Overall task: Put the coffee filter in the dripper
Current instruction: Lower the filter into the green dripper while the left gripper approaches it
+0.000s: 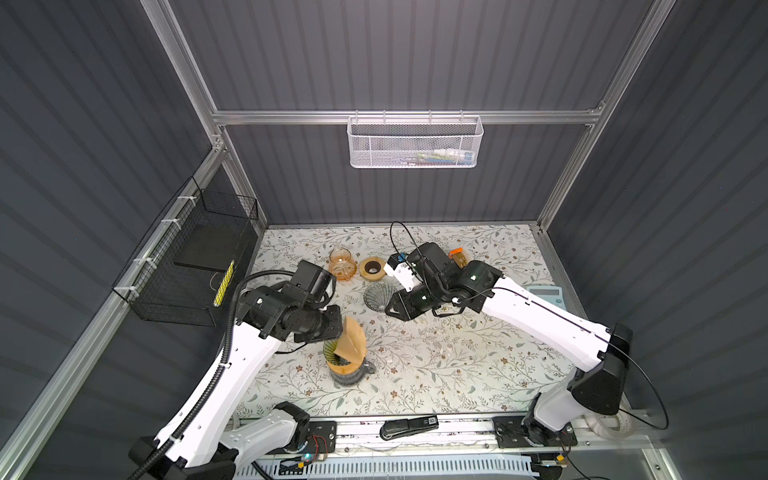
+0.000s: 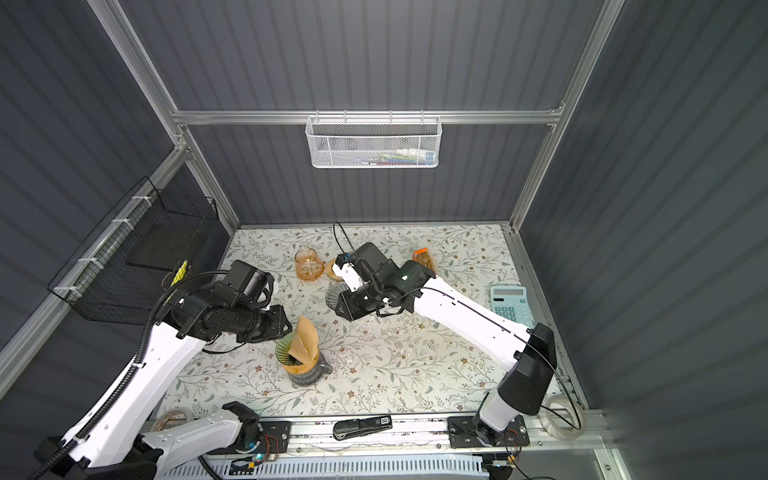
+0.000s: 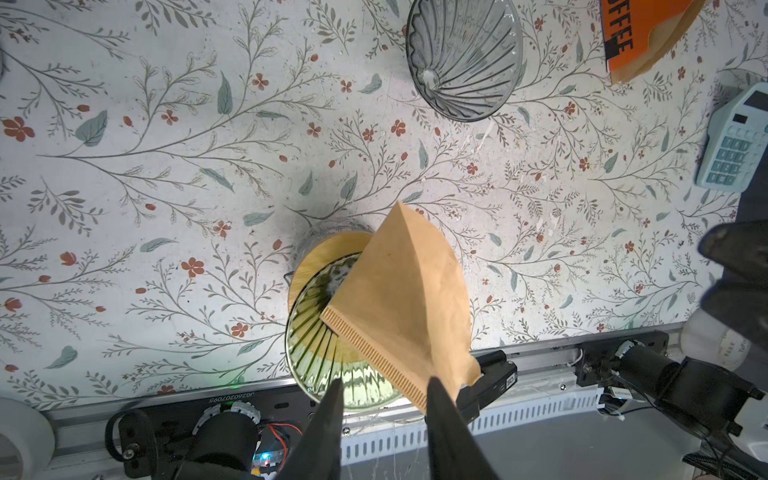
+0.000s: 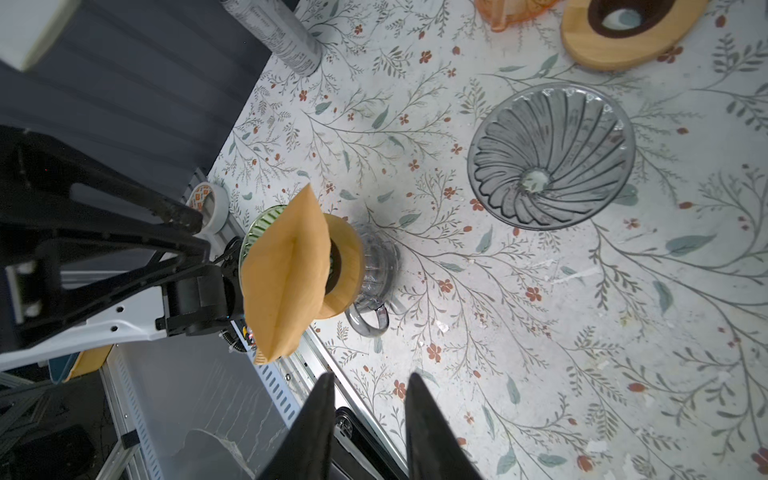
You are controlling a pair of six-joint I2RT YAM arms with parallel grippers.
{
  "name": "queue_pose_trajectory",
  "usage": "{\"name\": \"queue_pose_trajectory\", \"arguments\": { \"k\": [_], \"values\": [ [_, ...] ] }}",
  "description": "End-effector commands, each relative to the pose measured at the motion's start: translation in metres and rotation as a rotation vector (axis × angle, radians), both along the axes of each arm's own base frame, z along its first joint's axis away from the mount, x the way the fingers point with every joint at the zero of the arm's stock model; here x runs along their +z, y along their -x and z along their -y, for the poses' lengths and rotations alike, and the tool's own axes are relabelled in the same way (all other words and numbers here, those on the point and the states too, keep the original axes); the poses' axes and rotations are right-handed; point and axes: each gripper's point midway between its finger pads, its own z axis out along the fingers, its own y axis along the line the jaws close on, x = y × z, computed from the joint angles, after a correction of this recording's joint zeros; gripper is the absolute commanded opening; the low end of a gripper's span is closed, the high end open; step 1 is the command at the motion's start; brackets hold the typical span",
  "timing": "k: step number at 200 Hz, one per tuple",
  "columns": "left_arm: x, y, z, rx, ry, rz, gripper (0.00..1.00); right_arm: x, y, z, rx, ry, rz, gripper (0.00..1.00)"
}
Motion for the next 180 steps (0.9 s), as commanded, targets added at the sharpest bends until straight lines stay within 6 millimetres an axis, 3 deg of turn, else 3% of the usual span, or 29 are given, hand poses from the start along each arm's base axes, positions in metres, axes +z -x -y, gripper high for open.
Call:
{"name": "queue_pose_trajectory", "arguments": {
  "k": [1, 56, 96, 180],
  "values": [
    [0.002, -0.003, 0.009, -0.059, 0.01, -0.003, 0.35, -0.005, -0.008, -0.002, -0.021, 0.012, 0.024, 0.34],
    [-0.01, -0.007, 0.016, -0.096, -0.01, -0.052, 0.36, -0.013, -0.013, -0.014, -0.003, 0.003, 0.019, 0.35],
    [-0.015, -0.001, 0.005, -0.082, -0.065, -0.07, 0.35, -0.016, -0.013, -0.022, 0.015, -0.008, 0.001, 0.34],
    [-0.023, 0.02, -0.011, -0.045, -0.077, -0.081, 0.33, -0.011, 0.016, -0.054, 0.145, -0.03, -0.044, 0.34]
  ]
}}
